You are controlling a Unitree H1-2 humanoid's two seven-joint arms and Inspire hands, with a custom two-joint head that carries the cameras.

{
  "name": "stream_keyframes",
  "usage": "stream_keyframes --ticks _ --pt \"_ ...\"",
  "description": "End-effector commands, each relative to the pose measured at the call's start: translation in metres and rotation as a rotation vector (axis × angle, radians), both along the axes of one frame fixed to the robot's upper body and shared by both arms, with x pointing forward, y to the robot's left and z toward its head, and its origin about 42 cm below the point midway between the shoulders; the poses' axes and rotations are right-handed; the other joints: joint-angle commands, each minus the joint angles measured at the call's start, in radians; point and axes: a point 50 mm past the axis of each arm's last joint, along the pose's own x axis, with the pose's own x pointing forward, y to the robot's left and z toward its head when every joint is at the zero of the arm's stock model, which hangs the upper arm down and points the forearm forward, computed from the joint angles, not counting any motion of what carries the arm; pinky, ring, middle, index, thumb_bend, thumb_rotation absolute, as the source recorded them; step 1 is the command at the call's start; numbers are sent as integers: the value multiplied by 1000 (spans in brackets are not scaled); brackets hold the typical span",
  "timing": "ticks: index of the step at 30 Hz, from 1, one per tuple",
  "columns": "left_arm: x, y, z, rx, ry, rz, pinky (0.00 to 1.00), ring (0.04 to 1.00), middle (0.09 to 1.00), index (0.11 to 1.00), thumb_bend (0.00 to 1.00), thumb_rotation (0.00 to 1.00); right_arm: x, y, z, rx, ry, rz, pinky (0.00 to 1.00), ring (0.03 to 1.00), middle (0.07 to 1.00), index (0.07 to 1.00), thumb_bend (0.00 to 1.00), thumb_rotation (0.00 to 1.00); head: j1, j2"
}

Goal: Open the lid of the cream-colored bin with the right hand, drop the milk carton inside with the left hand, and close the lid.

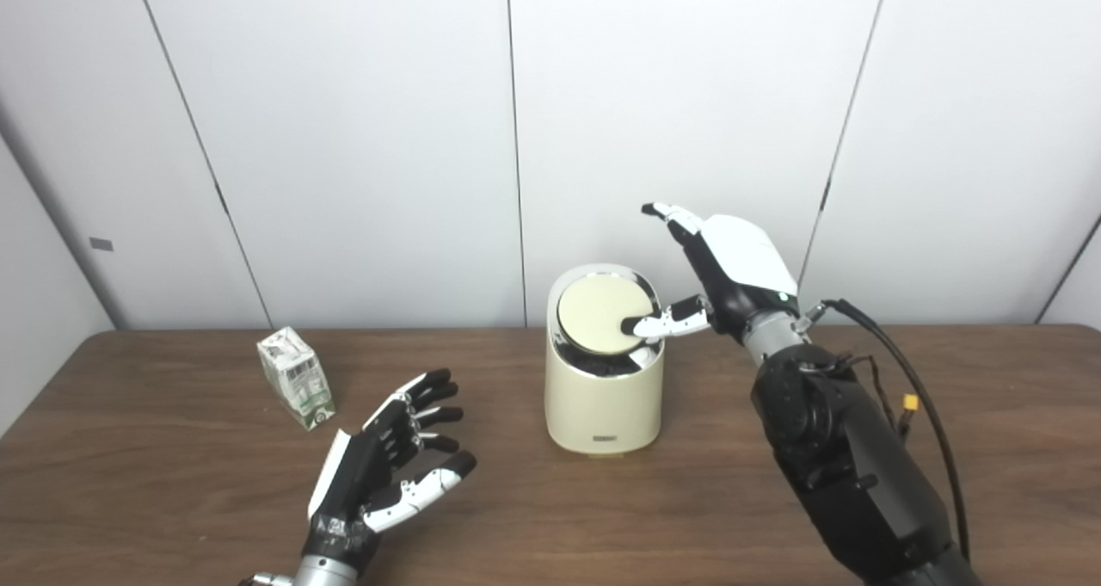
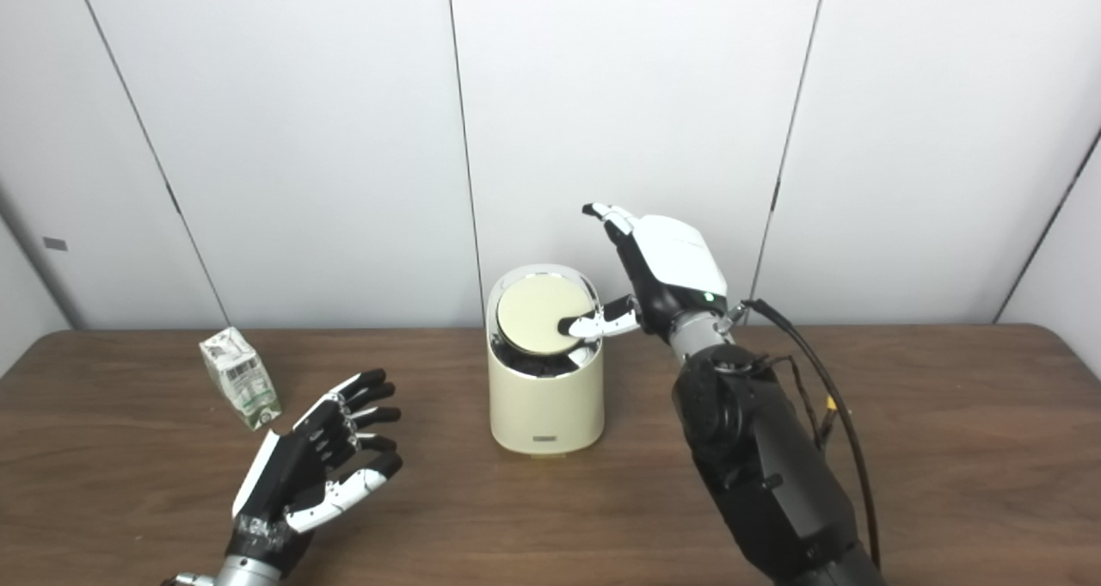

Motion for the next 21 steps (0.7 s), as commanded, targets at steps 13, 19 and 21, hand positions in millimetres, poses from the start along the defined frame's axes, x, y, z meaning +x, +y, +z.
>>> stream_keyframes --ticks 13,19,21 --pt "9 -3 18 -6 -72 -17 618 758 831 882 716 238 -27 -40 -12 405 -121 56 695 830 884 899 821 298 -2 1" --pt "8 -3 19 -1 -70 -15 621 758 836 887 700 222 -46 -56 -50 467 -62 80 671 850 939 902 828 309 -2 1" --pt "8 -3 19 -1 -72 -16 620 759 838 887 701 228 -52 -59 -59 476 -41 81 688 841 904 901 837 321 -2 1"
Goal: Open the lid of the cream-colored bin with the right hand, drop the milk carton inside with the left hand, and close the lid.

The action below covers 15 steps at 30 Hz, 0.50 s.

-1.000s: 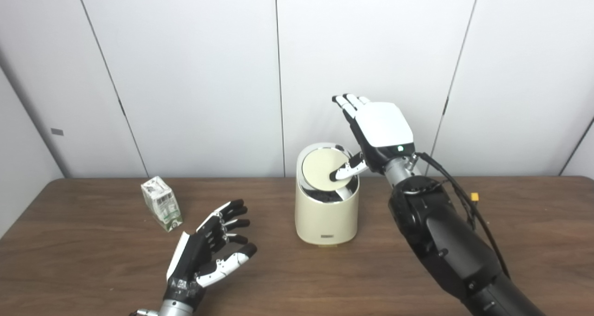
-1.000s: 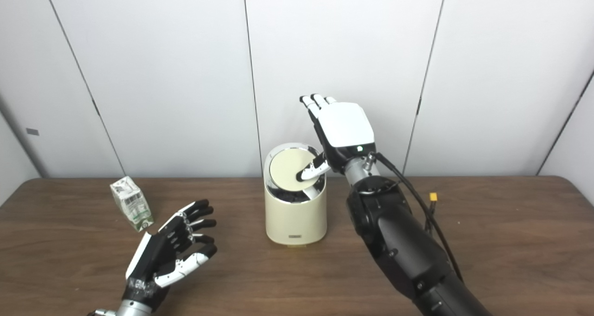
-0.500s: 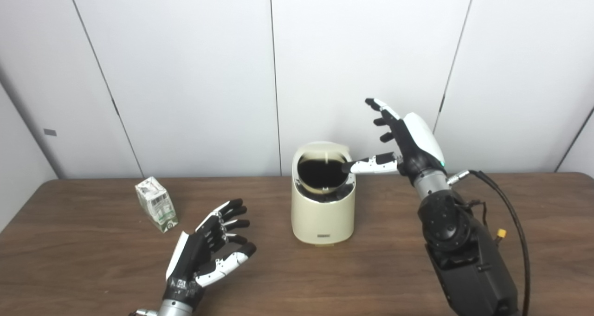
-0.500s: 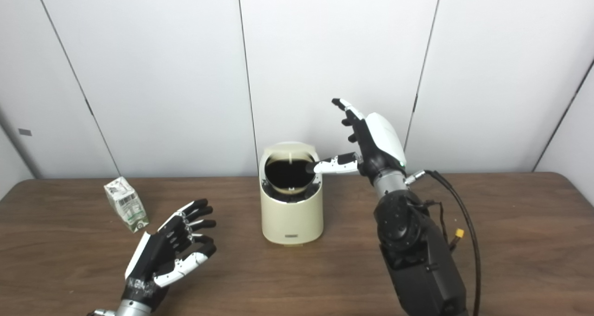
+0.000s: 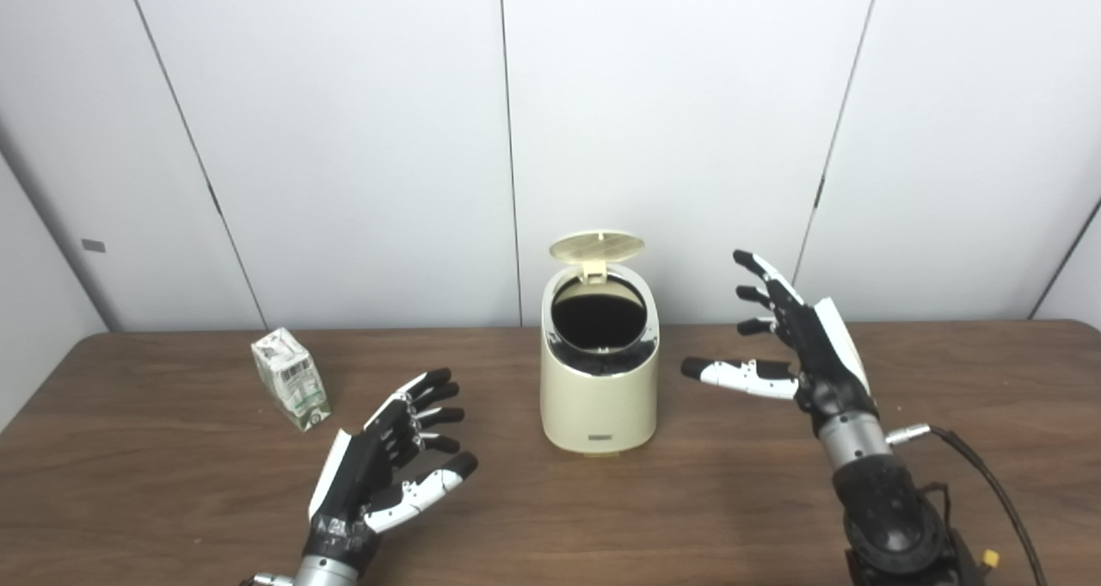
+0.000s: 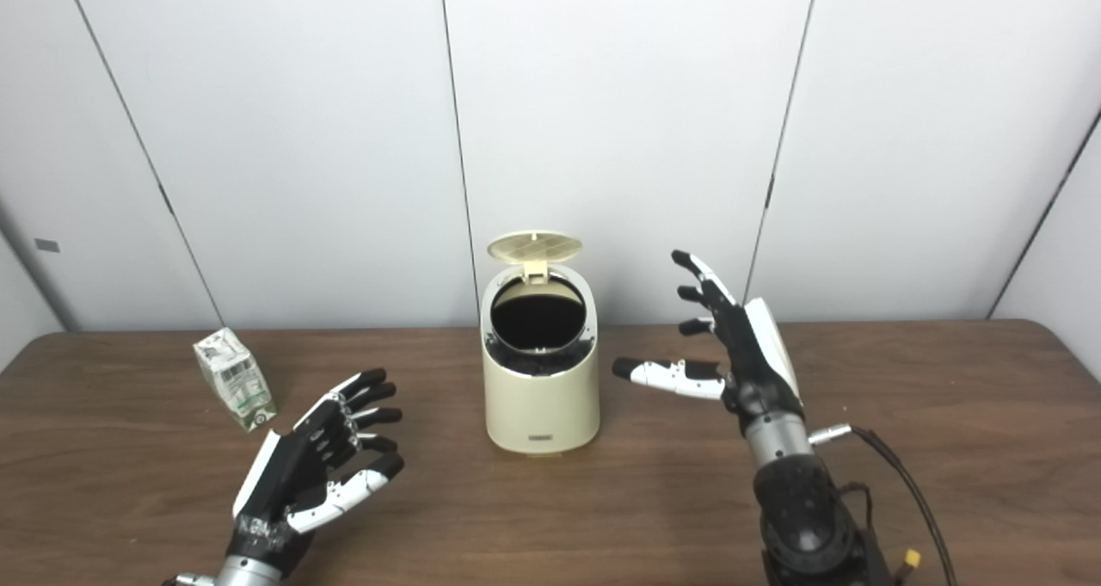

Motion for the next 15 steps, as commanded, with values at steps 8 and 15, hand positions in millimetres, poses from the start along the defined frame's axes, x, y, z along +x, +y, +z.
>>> stream_keyframes --ticks 8,15 --pt "7 -1 20 1 -79 -8 613 756 836 882 719 256 -17 -9 -5 39 -110 89 713 833 893 900 856 322 5 5" --pt "8 1 21 2 -82 -7 618 752 830 877 725 258 -30 -15 -26 85 -85 94 756 853 909 910 867 314 -2 5"
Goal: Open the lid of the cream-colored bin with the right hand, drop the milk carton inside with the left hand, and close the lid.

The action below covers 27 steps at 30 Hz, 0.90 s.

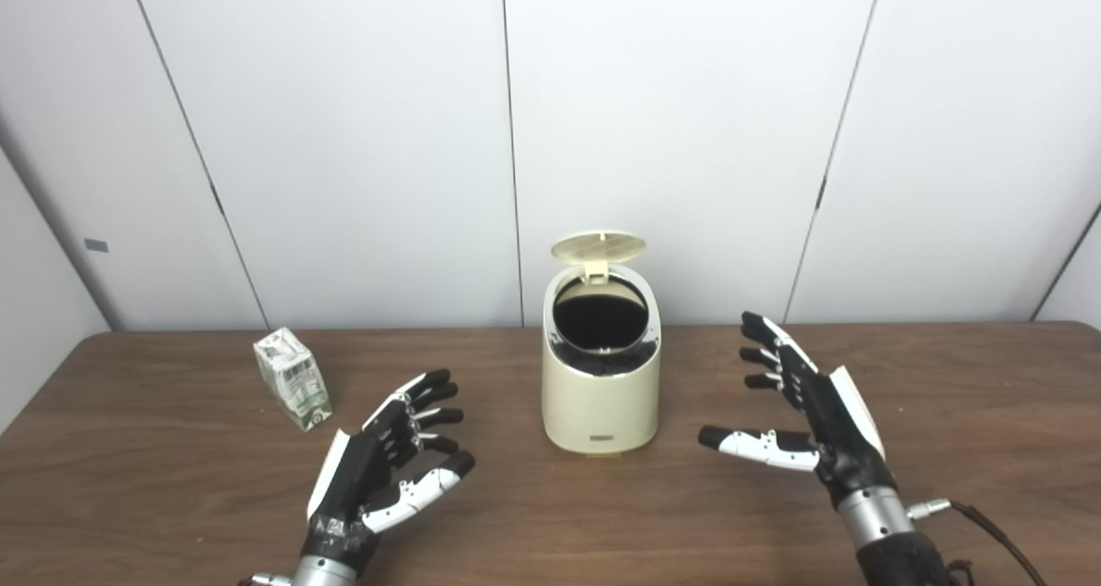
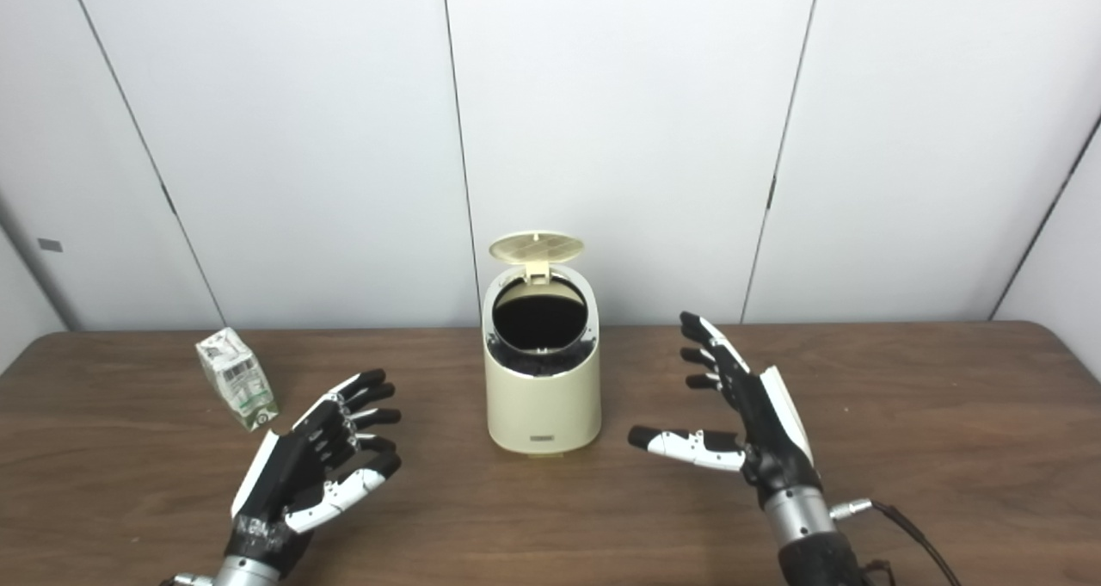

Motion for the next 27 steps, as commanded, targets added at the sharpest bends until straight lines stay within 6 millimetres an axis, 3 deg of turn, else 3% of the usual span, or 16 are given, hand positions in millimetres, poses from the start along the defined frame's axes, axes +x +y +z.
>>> stream_keyframes --ticks 1,7,12,19,23,27 --pt "8 0 21 -3 -81 -11 620 753 829 877 725 253 3 -2 17 23 -104 18 760 856 910 909 871 313 1 0" --pt "7 1 21 -6 -81 -13 618 748 822 873 739 262 -3 -8 2 72 -115 9 783 862 907 906 874 276 1 -2" --pt "6 2 19 1 -74 -23 600 722 807 864 692 240 -7 -16 -11 117 -114 2 814 879 912 918 879 264 22 -23" --pt "6 -7 9 -19 -66 -44 567 705 770 836 763 265 -11 -35 -28 157 -116 -8 874 919 949 941 856 219 206 -78" --pt "7 -18 3 -30 -55 -51 577 703 761 833 759 219 -15 -40 -27 179 -119 4 904 920 955 959 836 200 280 -101" --pt "7 -27 1 -23 -58 -44 586 696 760 827 730 153 -19 -39 -22 167 -110 -13 742 831 885 913 909 300 334 -118"
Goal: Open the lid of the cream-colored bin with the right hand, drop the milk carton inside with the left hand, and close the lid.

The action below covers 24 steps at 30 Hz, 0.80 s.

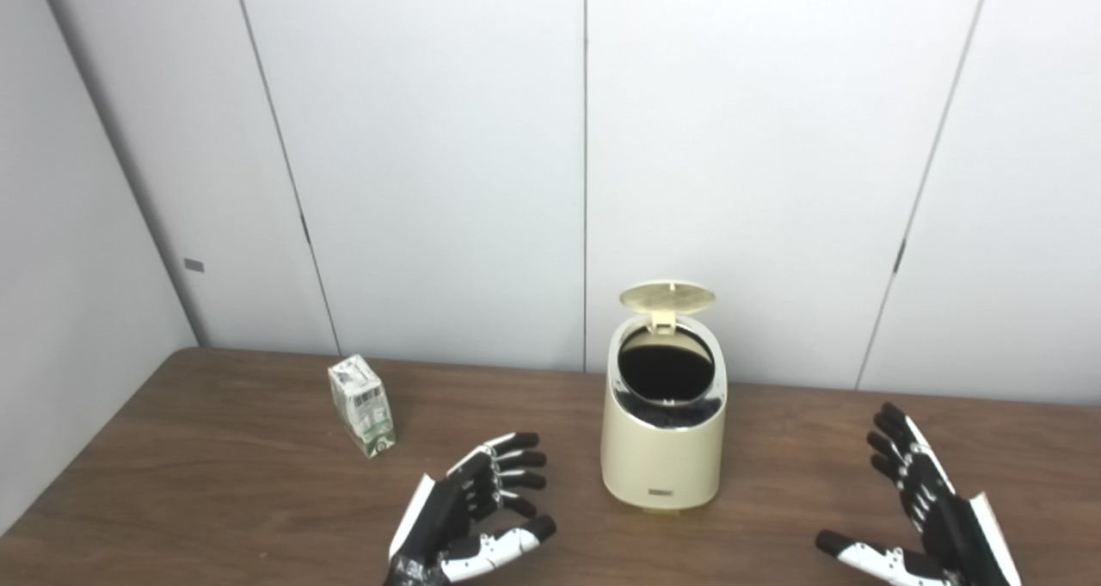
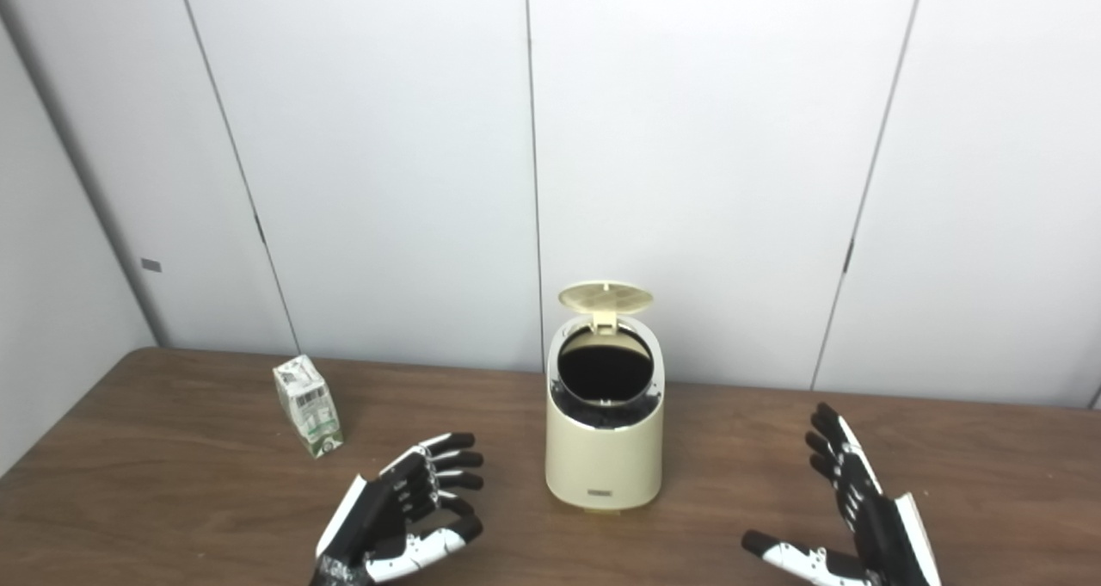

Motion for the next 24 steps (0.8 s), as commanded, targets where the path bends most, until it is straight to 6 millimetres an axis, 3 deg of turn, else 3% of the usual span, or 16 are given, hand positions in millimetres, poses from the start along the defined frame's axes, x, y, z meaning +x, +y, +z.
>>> stream_keyframes --ticks 1,4,9,11,17,24 --pt "8 -5 16 10 -98 2 593 698 763 827 726 148 0 -3 12 -13 -31 -15 657 785 857 881 964 362 9 -4" --pt "9 -7 14 3 -101 -2 600 702 772 829 716 127 -2 -2 14 -13 -25 -18 541 725 819 834 998 443 19 -6" --pt "11 2 24 11 -182 11 601 702 765 815 712 92 -2 -1 16 -6 -27 -14 480 685 783 792 1000 487 29 -7" --pt "10 8 32 35 -225 24 581 695 756 806 717 147 -1 0 16 -4 -29 -11 466 674 773 782 1000 508 34 -8" --pt "8 35 62 116 -296 81 583 704 765 801 699 151 1 3 17 0 -36 -8 448 657 756 762 1000 519 38 -11" --pt "5 82 107 233 -362 175 544 666 750 794 718 125 1 2 18 7 -32 -11 426 639 741 742 1000 533 48 -9"
